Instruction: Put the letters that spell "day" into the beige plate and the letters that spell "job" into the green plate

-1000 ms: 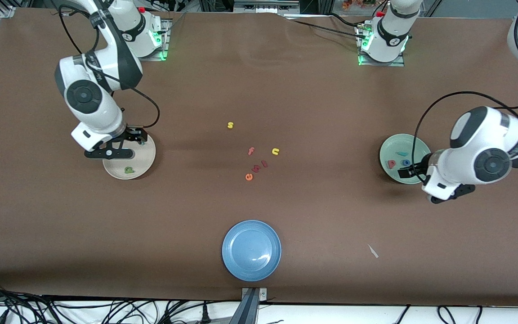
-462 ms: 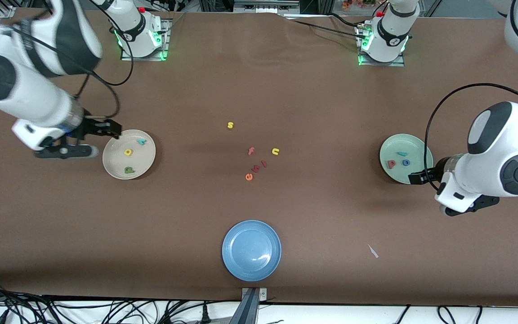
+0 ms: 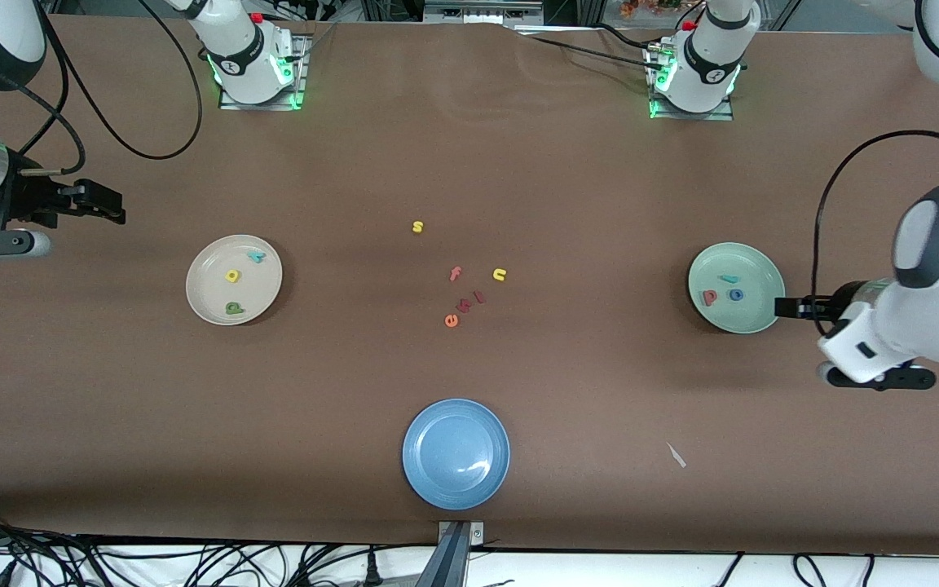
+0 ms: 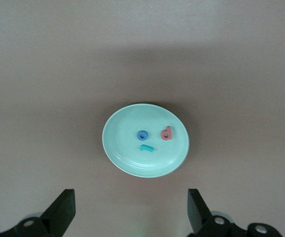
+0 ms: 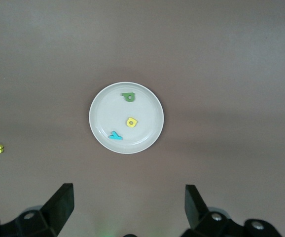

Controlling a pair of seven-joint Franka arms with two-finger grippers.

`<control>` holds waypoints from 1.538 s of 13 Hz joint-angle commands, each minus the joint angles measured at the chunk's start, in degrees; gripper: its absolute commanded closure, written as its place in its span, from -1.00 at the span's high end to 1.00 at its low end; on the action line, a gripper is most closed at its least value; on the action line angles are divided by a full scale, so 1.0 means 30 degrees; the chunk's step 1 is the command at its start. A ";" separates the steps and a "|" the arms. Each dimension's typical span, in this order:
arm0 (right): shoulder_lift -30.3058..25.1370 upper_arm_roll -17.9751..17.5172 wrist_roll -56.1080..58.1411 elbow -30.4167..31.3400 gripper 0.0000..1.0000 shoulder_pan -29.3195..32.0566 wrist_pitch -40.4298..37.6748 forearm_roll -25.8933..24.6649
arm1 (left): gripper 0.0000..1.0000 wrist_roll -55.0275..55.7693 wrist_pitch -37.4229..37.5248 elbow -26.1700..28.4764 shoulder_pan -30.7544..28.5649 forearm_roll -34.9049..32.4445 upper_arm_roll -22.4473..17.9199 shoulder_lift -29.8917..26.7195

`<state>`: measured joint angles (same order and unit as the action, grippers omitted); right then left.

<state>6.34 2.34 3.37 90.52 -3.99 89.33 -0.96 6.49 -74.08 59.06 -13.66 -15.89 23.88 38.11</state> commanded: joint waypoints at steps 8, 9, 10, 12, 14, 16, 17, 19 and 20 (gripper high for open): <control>-0.0063 0.0335 0.0106 -0.0965 0.99 -0.0575 -0.0950 0.0671 | 0.97 -0.2550 -1.0440 1.0993 0.4933 0.6208 -0.8463 -0.8006; -0.0034 0.0364 0.0135 -0.0994 0.99 -0.0518 -0.0950 0.0758 | 0.97 -0.1530 -1.2088 1.2379 0.4759 0.5364 -0.7705 -0.8597; 0.0024 0.0393 0.0135 -0.1140 0.99 -0.0517 -0.0921 0.0787 | 0.98 -0.0823 -1.2510 1.2683 0.4496 0.4747 -0.7146 -0.8661; 0.0025 0.0393 0.0281 -0.1346 0.99 -0.0488 -0.0950 0.0700 | 0.98 -0.0903 -1.2543 1.2394 0.4027 0.4944 -0.6994 -0.8661; 0.0054 0.0422 0.0369 -0.1346 0.99 -0.0371 -0.0921 0.0788 | 0.98 -0.1457 -1.2486 1.1984 0.4141 0.5004 -0.7198 -0.8544; 0.0170 0.0422 0.0398 -0.1346 0.99 -0.0341 -0.0920 0.0817 | 0.99 -0.2922 -1.2368 1.1748 0.3967 0.5644 -0.7492 -0.8515; 0.0258 0.0422 0.0457 -0.1346 0.99 -0.0370 -0.0920 0.0846 | 0.99 -0.3013 -1.2368 1.1719 0.3966 0.5649 -0.7492 -0.8544; 0.0318 0.0422 0.0457 -0.1317 0.99 -0.0400 -0.0920 0.0846 | 1.00 -0.2955 -1.1262 1.1400 0.3966 0.5620 -0.7463 -0.8573; 0.0318 0.0422 0.0486 -0.1346 0.99 -0.0400 -0.0920 0.0846 | 1.00 -0.2955 -1.0820 1.0874 0.4024 0.5532 -0.7463 -0.8515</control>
<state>6.88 3.06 3.51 87.72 -4.85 87.82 0.38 -0.72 -109.59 93.67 -1.61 0.15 1.48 13.25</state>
